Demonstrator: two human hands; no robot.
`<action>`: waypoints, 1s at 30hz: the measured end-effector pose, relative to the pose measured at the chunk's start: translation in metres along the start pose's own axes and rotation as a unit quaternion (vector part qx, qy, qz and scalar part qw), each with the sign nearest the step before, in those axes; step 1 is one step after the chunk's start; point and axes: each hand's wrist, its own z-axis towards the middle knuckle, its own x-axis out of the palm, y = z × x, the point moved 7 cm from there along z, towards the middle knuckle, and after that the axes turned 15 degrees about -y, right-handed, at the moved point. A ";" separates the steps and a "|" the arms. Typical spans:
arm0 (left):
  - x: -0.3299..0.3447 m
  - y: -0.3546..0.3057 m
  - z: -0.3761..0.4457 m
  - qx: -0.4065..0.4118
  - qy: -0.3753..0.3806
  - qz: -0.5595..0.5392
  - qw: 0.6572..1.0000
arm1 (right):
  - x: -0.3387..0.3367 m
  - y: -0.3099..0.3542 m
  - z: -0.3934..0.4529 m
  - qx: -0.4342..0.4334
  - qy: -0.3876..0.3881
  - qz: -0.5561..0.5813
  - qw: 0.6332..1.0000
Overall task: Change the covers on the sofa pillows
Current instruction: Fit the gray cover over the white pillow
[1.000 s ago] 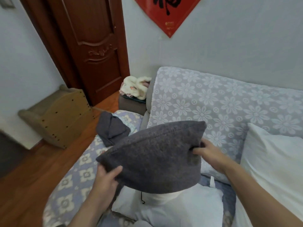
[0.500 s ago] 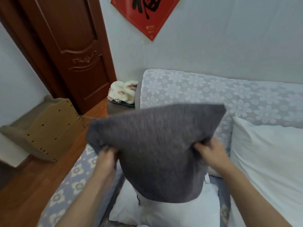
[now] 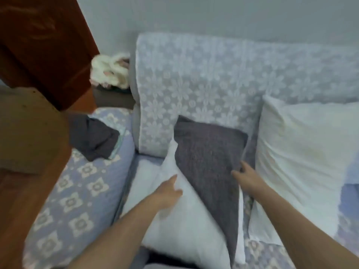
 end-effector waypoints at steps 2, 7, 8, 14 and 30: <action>0.060 0.090 -0.024 -0.096 0.068 0.038 0.992 | 0.058 -0.062 -0.015 0.011 0.089 -0.083 0.993; 0.062 0.166 -0.064 -0.136 -0.172 0.020 0.975 | 0.123 -0.117 -0.059 -0.043 0.060 -0.183 0.980; 0.055 0.178 -0.066 -0.170 -0.197 -0.008 0.966 | 0.126 -0.111 -0.063 -0.065 0.032 -0.181 0.981; 0.065 0.191 -0.073 -0.276 -0.003 -0.142 0.951 | 0.151 -0.051 -0.069 -0.250 -0.073 -0.231 0.937; 0.116 0.138 -0.106 -0.170 0.162 -0.173 0.956 | 0.100 -0.027 -0.073 -0.247 -0.002 -0.418 0.874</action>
